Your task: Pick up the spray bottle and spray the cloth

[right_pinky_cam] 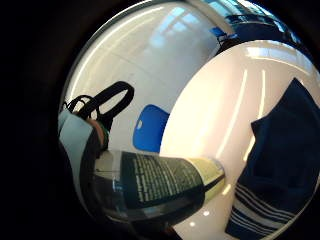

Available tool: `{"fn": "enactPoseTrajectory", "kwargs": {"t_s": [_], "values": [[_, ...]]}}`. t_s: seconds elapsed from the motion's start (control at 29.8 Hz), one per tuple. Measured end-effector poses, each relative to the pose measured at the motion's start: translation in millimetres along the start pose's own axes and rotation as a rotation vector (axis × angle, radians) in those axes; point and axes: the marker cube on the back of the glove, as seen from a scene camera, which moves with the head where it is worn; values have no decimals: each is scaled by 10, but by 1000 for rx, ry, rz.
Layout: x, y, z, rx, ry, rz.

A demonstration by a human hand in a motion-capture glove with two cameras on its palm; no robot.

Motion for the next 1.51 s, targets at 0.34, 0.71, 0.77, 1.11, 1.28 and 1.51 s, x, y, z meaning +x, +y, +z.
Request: {"fn": "enactPoseTrajectory", "kwargs": {"t_s": [0.34, 0.71, 0.77, 1.11, 1.28, 1.51], "values": [[43, -3, 46, -13, 17, 15], [208, 129, 167, -149, -4, 71], [235, 170, 198, -175, -12, 80], [246, 251, 194, -203, 20, 76], [269, 268, 172, -194, 35, 82], [317, 311, 185, -205, 33, 125]]}}
